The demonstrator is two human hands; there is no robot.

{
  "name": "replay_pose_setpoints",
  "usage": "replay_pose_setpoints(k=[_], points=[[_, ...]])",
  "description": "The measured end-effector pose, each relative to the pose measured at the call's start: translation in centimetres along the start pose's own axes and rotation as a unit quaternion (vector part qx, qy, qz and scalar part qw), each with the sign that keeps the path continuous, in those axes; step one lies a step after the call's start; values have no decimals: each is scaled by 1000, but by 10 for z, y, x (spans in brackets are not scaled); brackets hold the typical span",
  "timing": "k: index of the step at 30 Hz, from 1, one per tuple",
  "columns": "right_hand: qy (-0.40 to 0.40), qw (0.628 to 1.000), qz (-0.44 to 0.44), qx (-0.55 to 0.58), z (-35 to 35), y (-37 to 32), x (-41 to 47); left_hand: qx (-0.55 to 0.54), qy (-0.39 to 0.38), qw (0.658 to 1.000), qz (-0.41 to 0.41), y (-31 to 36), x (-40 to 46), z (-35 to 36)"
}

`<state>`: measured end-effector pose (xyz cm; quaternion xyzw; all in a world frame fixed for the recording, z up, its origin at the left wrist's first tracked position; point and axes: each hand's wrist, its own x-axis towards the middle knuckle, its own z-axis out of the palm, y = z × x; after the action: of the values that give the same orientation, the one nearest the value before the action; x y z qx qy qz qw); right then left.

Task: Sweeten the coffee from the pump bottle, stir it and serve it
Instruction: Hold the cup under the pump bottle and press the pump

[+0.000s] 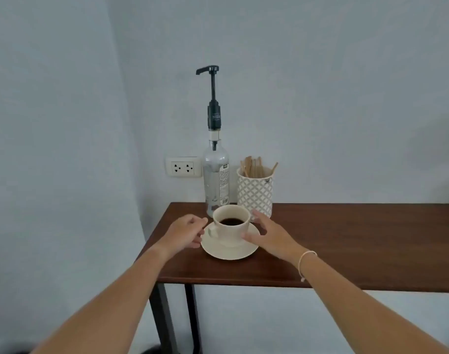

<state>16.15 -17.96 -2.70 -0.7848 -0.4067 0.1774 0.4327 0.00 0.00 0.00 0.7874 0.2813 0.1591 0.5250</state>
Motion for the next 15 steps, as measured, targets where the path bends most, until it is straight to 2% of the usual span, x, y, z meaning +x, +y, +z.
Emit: replay_pose_setpoints(k=[4, 7, 15], points=[[-16, 999, -9, 27, 7, 1, 3, -76, -80, 992, -56, -3, -4, 4], [-14, 999, -16, 31, 13, 2, 6, -110, -119, 985, -66, -6, -4, 10], [7, 997, -23, 69, 18, 5, 12, -162, -130, 976, -68, -9, 4, 23]])
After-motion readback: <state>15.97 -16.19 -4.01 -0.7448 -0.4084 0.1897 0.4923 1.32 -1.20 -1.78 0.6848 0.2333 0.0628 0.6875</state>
